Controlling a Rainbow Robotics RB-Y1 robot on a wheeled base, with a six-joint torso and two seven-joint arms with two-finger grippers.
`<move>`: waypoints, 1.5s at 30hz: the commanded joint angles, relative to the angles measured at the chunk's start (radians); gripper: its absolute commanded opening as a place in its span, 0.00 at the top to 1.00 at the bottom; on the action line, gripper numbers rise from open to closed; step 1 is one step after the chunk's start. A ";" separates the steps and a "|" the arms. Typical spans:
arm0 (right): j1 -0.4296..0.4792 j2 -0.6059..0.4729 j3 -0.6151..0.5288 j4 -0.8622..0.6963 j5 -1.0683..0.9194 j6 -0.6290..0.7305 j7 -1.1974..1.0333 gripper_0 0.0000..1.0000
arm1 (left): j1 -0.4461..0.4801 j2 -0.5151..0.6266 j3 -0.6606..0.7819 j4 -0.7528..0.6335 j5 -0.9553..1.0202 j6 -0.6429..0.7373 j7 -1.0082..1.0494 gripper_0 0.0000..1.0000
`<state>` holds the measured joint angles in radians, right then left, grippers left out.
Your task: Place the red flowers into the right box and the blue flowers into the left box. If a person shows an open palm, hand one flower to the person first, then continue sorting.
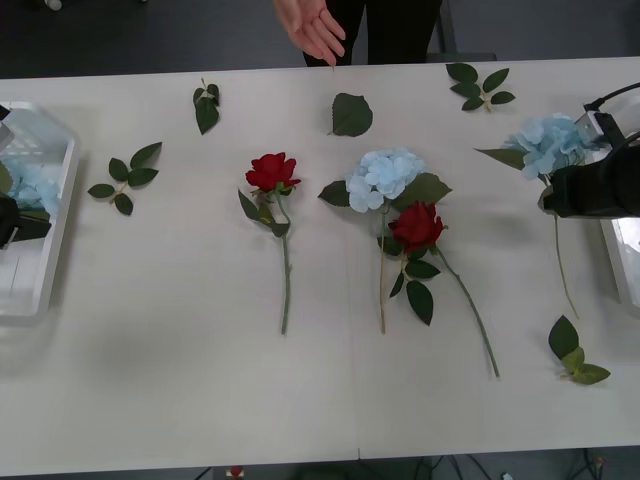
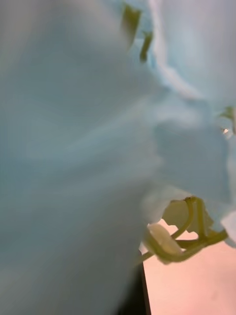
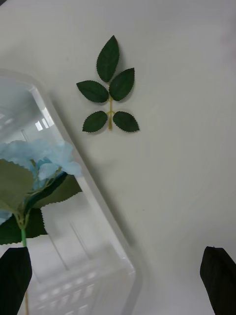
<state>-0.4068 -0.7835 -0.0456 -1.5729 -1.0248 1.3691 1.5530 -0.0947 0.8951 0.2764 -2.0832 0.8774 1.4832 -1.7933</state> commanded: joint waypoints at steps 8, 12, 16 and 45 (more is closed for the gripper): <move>-0.036 0.004 0.036 -0.085 -0.437 -0.151 0.309 1.00 | -0.002 -0.096 -0.102 -0.021 -0.017 -0.052 0.143 0.00; -0.036 0.009 0.036 -0.084 -0.434 -0.173 0.315 1.00 | -0.002 -0.096 -0.103 -0.020 -0.014 -0.050 0.144 0.00; -0.036 0.004 0.032 -0.084 -0.425 -0.196 0.311 1.00 | -0.002 -0.096 -0.103 -0.020 -0.014 -0.050 0.144 0.00; -0.618 0.145 0.139 0.180 -0.647 -0.791 0.750 1.00 | -0.002 -0.096 -0.103 -0.020 -0.014 -0.050 0.144 0.00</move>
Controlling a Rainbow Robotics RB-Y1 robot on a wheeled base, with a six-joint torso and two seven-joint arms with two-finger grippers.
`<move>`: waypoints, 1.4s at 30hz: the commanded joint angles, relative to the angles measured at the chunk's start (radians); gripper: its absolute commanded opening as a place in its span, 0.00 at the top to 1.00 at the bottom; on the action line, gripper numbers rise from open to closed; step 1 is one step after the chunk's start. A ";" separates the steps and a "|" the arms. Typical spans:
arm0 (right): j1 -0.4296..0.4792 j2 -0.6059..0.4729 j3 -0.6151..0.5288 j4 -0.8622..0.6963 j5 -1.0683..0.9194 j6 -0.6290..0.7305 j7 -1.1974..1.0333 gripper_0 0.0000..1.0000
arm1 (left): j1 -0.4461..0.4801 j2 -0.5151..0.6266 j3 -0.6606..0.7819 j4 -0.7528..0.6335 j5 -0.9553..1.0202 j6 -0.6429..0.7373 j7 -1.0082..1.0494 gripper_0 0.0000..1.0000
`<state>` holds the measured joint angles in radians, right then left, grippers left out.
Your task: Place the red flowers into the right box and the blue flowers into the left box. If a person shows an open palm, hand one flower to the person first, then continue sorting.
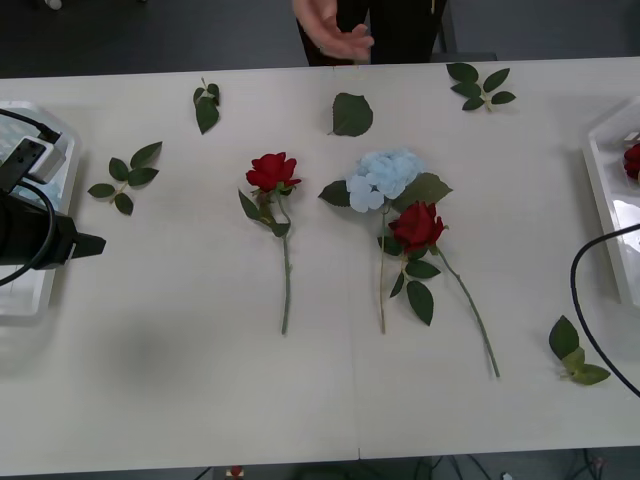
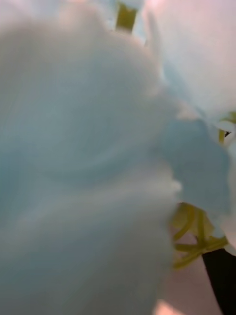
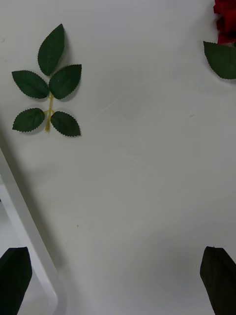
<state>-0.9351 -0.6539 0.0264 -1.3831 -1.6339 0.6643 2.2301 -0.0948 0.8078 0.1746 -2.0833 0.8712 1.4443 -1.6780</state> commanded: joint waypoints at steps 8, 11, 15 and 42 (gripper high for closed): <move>-0.179 0.068 0.150 0.024 -0.032 -0.230 0.108 1.00 | -0.002 -0.009 -0.001 -0.020 -0.008 -0.012 0.029 0.00; -0.182 0.074 0.150 0.026 -0.029 -0.232 0.109 1.00 | -0.002 -0.009 -0.001 -0.020 -0.008 -0.012 0.029 0.00; -0.182 0.074 0.150 0.027 -0.030 -0.233 0.108 1.00 | -0.002 -0.009 -0.001 -0.020 -0.008 -0.012 0.029 0.00; -0.180 0.074 0.153 0.056 -0.110 -0.160 0.089 0.08 | -0.002 -0.009 -0.001 -0.020 -0.008 -0.012 0.029 0.00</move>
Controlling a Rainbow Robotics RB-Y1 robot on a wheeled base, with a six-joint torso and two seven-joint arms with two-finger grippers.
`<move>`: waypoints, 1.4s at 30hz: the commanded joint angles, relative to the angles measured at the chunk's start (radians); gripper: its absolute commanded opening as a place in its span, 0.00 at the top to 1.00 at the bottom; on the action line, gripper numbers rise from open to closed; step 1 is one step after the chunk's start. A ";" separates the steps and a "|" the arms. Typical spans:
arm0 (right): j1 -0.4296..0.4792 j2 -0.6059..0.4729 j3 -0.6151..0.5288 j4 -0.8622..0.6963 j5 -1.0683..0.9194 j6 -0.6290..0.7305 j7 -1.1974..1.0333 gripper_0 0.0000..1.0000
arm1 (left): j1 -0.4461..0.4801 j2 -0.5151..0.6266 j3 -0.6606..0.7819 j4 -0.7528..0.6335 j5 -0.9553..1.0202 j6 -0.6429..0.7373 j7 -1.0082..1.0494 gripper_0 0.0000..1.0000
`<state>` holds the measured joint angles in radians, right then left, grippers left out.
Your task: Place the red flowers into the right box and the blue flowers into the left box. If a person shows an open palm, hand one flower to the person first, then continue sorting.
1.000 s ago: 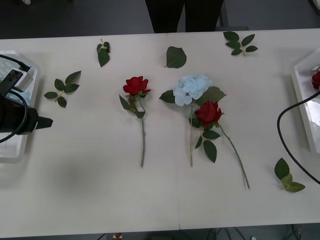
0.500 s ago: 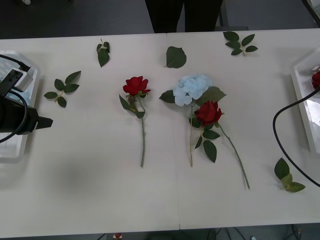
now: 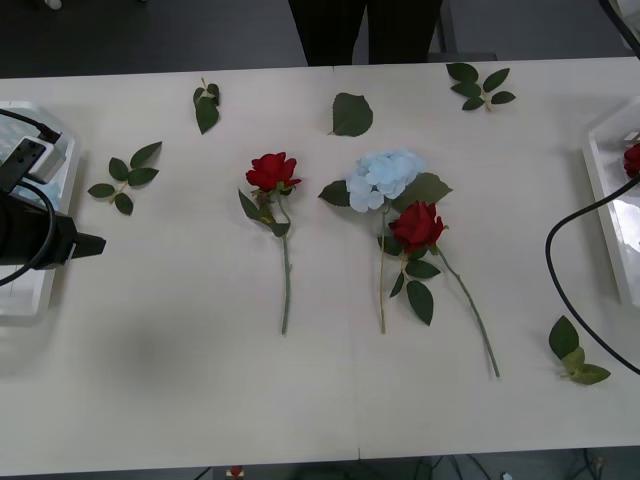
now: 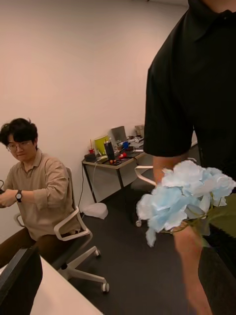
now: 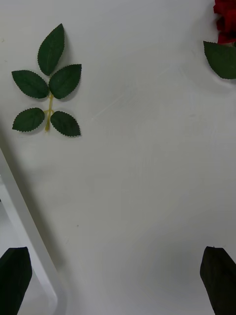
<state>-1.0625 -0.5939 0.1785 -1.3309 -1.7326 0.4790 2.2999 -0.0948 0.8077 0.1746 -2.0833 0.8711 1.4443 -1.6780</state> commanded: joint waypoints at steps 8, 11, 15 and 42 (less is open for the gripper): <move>-0.051 -0.004 0.002 0.098 0.022 0.296 -0.005 0.08 | -0.002 -0.009 -0.001 -0.020 -0.008 -0.012 0.029 0.00; -0.048 -0.029 0.041 0.134 0.120 0.434 -0.080 0.08 | -0.002 -0.009 -0.001 -0.020 -0.008 -0.012 0.029 0.00; -0.016 -0.067 0.145 0.128 0.242 0.506 -0.189 0.08 | -0.002 -0.009 -0.001 -0.020 -0.008 -0.012 0.029 0.00; 0.490 -0.363 0.276 -0.383 0.729 0.768 -0.513 0.08 | -0.002 -0.009 -0.001 -0.020 -0.008 -0.012 0.029 0.00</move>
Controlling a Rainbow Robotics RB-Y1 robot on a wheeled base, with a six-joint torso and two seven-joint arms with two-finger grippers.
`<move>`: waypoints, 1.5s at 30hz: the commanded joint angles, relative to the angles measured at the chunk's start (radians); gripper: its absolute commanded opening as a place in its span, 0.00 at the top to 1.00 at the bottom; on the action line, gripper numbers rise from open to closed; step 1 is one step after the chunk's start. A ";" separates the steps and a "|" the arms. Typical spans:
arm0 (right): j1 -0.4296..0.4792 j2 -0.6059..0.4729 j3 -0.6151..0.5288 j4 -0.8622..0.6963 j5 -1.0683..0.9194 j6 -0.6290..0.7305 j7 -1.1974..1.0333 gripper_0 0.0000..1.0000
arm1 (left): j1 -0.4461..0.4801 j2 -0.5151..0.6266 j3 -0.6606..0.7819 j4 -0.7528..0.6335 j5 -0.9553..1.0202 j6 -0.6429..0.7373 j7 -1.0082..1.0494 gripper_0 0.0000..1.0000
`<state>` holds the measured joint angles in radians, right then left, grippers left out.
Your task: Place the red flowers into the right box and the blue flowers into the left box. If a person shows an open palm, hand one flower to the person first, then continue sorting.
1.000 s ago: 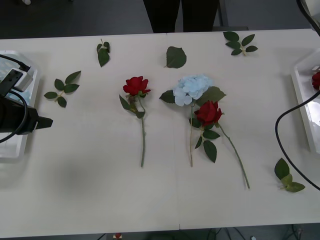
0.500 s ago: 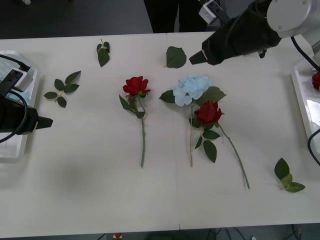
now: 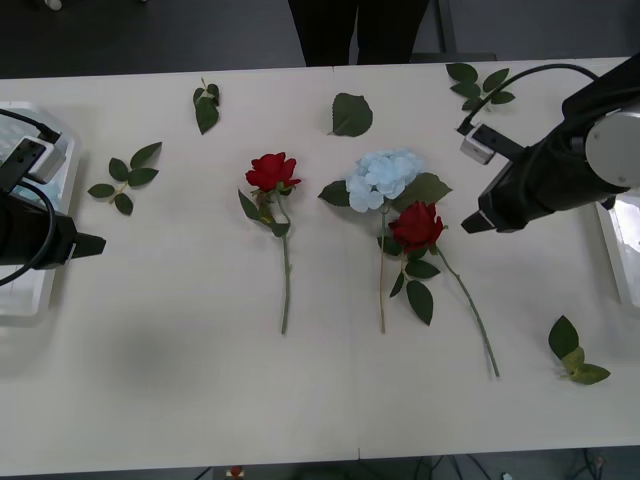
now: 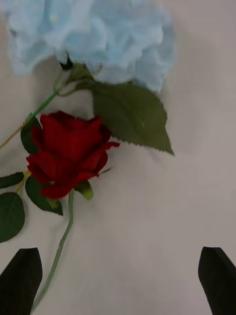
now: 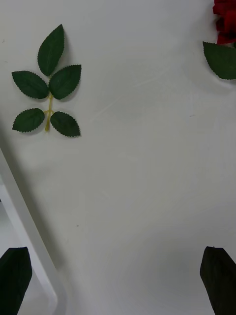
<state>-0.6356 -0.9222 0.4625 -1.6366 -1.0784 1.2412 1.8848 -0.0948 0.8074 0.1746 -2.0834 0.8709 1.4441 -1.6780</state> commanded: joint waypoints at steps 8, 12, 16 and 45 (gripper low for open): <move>0.128 -0.023 0.104 -0.166 0.304 0.017 -0.323 0.08 | -0.002 -0.008 -0.001 -0.020 -0.007 -0.011 0.029 0.00; 0.131 0.000 0.156 -0.160 0.374 0.017 -0.414 0.08 | -0.002 -0.008 -0.001 -0.020 -0.007 -0.011 0.029 0.00; 0.129 0.016 0.214 -0.160 0.419 0.052 -0.517 0.07 | 0.000 -0.014 -0.006 -0.010 -0.009 -0.013 0.030 0.00; 0.113 0.190 0.228 0.012 0.457 0.006 -0.644 0.83 | -0.359 -0.252 -0.468 0.106 -0.360 -0.016 0.489 0.00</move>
<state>-0.5063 -0.7494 0.6926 -1.6205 -0.6320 1.2506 1.2892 -0.3850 0.6043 -0.2691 -2.0130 0.5444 1.4432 -1.2611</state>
